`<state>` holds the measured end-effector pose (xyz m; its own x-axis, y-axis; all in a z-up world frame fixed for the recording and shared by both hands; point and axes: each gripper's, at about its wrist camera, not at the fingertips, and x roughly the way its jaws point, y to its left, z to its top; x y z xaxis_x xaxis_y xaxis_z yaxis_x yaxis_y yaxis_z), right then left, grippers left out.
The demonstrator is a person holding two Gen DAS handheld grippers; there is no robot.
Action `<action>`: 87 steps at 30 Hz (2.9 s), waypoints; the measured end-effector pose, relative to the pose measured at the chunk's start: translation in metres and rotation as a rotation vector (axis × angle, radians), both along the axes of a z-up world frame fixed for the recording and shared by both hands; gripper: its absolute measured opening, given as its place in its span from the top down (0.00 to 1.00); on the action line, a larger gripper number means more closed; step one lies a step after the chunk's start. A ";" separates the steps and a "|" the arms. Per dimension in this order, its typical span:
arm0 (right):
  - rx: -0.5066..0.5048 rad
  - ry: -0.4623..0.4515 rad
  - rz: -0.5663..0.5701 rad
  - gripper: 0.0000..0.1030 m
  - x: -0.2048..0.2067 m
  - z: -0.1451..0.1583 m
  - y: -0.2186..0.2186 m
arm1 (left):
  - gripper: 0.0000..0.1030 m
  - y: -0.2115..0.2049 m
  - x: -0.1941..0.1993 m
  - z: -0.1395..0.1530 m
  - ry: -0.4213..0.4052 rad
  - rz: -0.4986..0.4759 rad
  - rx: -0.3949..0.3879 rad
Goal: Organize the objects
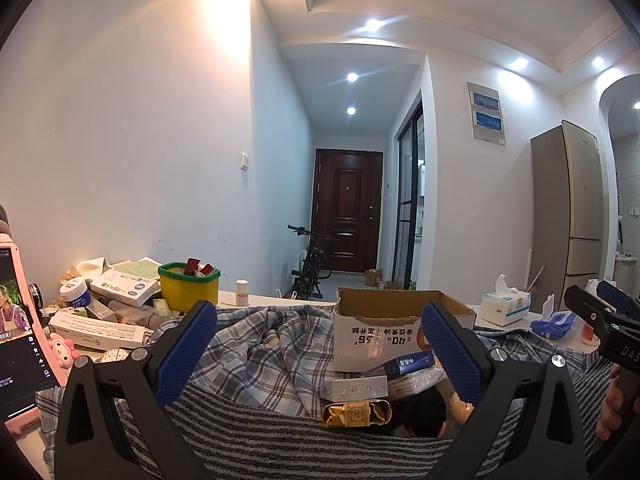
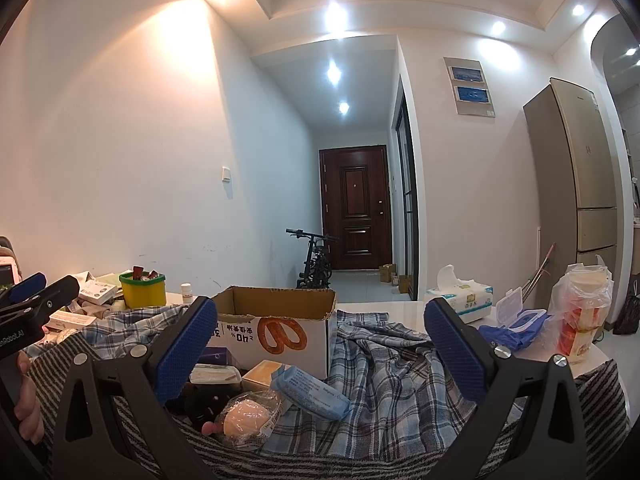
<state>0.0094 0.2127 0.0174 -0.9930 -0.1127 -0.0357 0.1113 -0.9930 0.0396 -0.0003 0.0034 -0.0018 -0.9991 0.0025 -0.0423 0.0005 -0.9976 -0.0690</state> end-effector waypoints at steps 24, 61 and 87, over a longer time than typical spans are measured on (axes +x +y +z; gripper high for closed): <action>0.022 0.016 -0.004 0.00 0.002 0.001 -0.004 | 0.00 0.003 0.002 -0.006 -0.015 0.009 -0.012; 0.043 0.058 -0.035 0.00 0.015 0.003 -0.009 | 0.00 0.021 0.003 0.004 -0.022 -0.055 -0.085; 0.032 -0.032 -0.083 0.00 -0.002 0.022 -0.012 | 0.00 0.006 -0.010 0.010 -0.172 -0.099 -0.078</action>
